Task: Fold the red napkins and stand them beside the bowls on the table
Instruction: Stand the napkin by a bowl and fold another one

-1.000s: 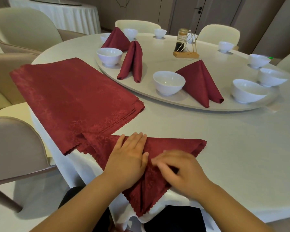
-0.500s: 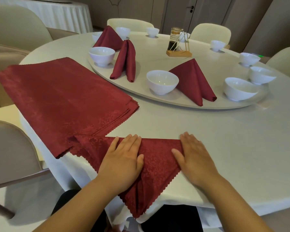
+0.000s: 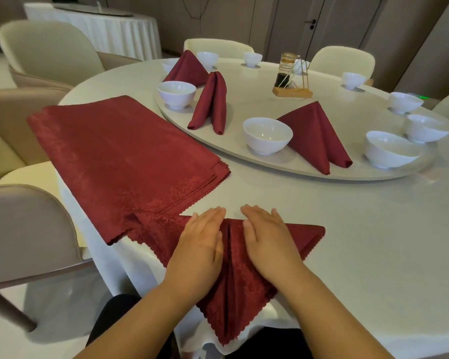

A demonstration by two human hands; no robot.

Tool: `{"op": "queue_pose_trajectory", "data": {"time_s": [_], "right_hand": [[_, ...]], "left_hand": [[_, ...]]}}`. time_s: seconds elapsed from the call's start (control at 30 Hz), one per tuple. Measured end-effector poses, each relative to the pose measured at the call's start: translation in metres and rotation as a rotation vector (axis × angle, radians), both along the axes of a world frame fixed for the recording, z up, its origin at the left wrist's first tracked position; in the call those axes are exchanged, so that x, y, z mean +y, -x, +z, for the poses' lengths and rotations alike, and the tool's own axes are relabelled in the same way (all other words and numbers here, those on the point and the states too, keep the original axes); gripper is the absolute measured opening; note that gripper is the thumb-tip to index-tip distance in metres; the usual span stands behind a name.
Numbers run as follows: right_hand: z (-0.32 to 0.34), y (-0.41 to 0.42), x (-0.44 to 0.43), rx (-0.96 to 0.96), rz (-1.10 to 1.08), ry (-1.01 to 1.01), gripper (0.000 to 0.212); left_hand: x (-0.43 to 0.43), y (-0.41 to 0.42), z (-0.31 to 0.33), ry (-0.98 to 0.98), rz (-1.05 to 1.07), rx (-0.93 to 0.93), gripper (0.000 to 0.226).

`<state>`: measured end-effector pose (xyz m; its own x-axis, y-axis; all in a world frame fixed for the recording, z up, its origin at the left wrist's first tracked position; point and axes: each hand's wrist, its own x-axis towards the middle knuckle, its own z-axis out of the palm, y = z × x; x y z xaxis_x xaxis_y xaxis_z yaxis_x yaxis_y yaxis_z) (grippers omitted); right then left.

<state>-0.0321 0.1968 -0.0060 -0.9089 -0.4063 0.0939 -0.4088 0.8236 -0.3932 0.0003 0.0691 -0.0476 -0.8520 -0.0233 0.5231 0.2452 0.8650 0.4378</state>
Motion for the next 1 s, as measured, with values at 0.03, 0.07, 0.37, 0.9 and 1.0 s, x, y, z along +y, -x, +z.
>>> {"op": "queue_pose_trajectory", "data": {"time_s": [0.03,0.07,0.37,0.9,1.0], "right_hand": [[-0.005,0.000,-0.004,-0.035,0.009,-0.006,0.049],[-0.010,-0.001,-0.007,-0.053,0.020,-0.028,0.053],[-0.016,-0.002,-0.011,0.002,0.055,-0.228,0.099],[-0.017,-0.002,-0.009,-0.024,0.084,-0.210,0.078],[-0.009,0.001,-0.002,-0.021,0.080,-0.073,0.066]], "left_hand": [[0.000,0.000,-0.001,-0.020,0.012,0.008,0.047],[0.000,0.000,-0.002,-0.015,0.021,0.004,0.048],[-0.001,-0.001,0.011,0.195,0.136,-0.378,0.068],[-0.088,-0.040,0.018,0.008,0.391,-0.431,0.126],[-0.107,-0.031,0.030,-0.184,0.348,-0.179,0.082]]}}
